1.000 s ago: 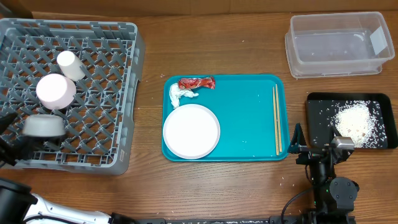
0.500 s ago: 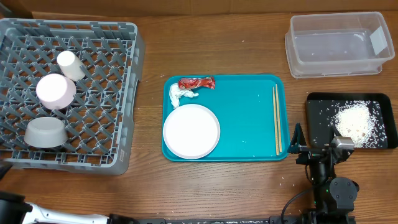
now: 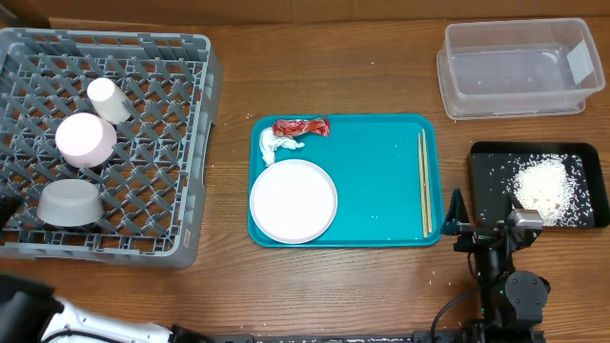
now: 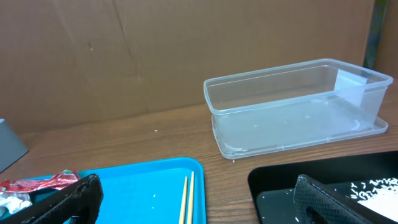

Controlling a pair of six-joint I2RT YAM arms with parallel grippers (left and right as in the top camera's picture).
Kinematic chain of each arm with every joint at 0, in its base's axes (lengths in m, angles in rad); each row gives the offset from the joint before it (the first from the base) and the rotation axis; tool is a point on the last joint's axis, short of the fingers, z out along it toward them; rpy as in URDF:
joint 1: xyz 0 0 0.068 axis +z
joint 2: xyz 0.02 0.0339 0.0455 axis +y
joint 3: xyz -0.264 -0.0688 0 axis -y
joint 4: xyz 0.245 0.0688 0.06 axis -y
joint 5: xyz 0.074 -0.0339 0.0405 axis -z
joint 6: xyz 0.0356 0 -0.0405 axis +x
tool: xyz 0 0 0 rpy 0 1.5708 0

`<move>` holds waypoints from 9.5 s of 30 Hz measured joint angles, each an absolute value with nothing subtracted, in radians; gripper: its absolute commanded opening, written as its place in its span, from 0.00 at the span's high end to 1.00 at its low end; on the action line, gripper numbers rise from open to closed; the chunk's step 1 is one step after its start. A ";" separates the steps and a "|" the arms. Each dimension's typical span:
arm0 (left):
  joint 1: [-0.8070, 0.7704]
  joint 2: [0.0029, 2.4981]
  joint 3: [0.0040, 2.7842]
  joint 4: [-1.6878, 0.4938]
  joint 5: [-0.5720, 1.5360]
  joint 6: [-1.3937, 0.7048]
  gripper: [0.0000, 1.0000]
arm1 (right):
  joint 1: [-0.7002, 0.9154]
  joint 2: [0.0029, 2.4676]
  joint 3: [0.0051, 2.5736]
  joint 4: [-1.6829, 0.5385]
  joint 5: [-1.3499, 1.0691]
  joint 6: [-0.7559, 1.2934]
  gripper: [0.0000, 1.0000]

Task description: Sort waste into correct bins and load items into the dishwasher

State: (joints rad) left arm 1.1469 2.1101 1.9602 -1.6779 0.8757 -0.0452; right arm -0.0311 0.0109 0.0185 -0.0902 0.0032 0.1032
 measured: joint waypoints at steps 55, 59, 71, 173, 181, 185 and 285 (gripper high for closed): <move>0.423 1.693 1.970 -1.555 0.631 -0.252 0.94 | -0.031 0.011 0.019 -0.091 0.003 0.104 0.00; 0.176 1.701 1.970 -1.555 0.528 -0.228 0.36 | -0.031 0.011 0.019 -0.091 0.003 0.103 0.00; -0.348 1.830 1.969 -1.594 0.272 -0.257 0.00 | -0.031 0.011 0.019 -0.091 0.003 0.103 0.00; -0.057 1.884 1.954 -1.624 -0.303 -0.461 0.00 | -0.031 0.012 0.076 0.285 -0.820 1.699 0.01; 0.142 1.884 1.954 -1.597 -0.294 -0.472 0.00 | -0.030 0.229 0.525 -0.418 -0.797 1.273 0.01; 0.224 1.884 1.954 -1.598 -0.267 -0.476 0.00 | -0.030 0.488 0.725 -0.680 -0.760 0.970 0.01; -0.221 1.884 1.898 -1.570 0.523 -0.173 0.00 | -0.229 1.323 1.375 -1.295 -0.251 0.576 0.00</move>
